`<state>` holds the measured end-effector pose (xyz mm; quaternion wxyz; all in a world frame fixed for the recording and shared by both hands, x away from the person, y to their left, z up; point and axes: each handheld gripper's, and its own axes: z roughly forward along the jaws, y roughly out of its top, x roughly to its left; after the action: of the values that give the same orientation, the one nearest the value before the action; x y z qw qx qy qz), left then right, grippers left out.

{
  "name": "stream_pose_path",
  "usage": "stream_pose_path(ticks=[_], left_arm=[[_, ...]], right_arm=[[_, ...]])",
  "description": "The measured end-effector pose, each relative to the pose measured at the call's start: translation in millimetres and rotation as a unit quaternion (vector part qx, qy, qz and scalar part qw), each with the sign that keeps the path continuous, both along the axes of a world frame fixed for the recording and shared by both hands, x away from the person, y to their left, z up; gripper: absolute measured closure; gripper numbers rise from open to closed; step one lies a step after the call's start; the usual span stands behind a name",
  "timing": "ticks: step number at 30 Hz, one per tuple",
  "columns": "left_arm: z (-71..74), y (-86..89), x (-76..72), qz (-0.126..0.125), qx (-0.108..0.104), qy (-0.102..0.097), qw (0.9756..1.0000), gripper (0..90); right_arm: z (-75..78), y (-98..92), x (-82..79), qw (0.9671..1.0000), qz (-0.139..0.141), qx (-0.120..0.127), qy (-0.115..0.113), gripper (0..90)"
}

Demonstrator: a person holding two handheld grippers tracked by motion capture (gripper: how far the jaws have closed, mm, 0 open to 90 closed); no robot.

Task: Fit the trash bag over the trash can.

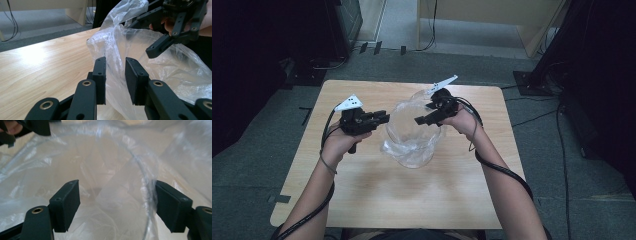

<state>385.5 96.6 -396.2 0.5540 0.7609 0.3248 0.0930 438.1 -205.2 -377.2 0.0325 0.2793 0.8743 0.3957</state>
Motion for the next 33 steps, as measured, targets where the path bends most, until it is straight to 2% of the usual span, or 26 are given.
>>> stream_pose_path(ticks=[6, 13, 16, 19, 21, 24, 26, 27, 28, 31, 33], left_arm=[[2.7, -4.7, -1.9, -0.004, -0.002, -0.009, 0.9999, 67.4], [4.5, -4.8, -3.0, -0.004, 0.001, -0.013, 0.9999, 67.2], [11.0, -6.2, -2.3, -0.005, 0.002, -0.022, 0.9997, 66.1], [22.8, -13.0, 2.5, -0.013, -0.002, -0.037, 0.9992, 61.8], [26.2, -19.2, 7.7, -0.018, -0.001, -0.037, 0.9991, 60.0], [26.0, -29.3, 17.4, -0.023, 0.018, -0.034, 0.999, 59.4], [23.7, -33.7, 22.5, -0.024, 0.024, -0.031, 0.9989, 59.6], [22.2, -35.3, 24.6, -0.024, 0.026, -0.031, 0.9989, 59.8], [20.2, -36.2, 27.0, -0.022, 0.026, -0.028, 0.999, 60.2], [14.2, -38.3, 31.5, -0.016, 0.036, -0.017, 0.9991, 61.7], [10.7, -39.2, 33.5, -0.017, 0.042, -0.011, 0.9989, 62.5]], right_arm=[[15.8, 3.6, -6.1, 0.9995, -0.009, 0.006, -0.029, 25.1], [28.0, 14.3, -16.3, 0.9979, -0.004, 0.011, -0.063, 25.1], [26.8, 16.5, -20.0, 0.9983, 0.004, 0.021, -0.055, 25.1], [20.2, 17.6, -20.3, 0.9988, 0.014, 0.007, -0.046, 25.2], [16.9, 17.6, -19.2, 0.9989, 0.021, 0.005, -0.042, 25.4], [18.2, 17.5, -21.3, 0.9985, 0.028, 0.019, -0.042, 25.5], [20.1, 16.8, -23.0, 0.9982, 0.028, 0.022, -0.048, 25.5], [21.7, 15.6, -24.3, 0.9974, 0.023, 0.021, -0.065, 25.5], [22.8, 14.2, -24.9, 0.9968, 0.019, 0.026, -0.073, 25.5], [25.1, 10.0, -26.6, 0.9963, 0.023, 0.05, -0.066, 25.5], [27.6, 8.0, -30.3, 0.9957, 0.029, 0.049, -0.073, 25.5]])
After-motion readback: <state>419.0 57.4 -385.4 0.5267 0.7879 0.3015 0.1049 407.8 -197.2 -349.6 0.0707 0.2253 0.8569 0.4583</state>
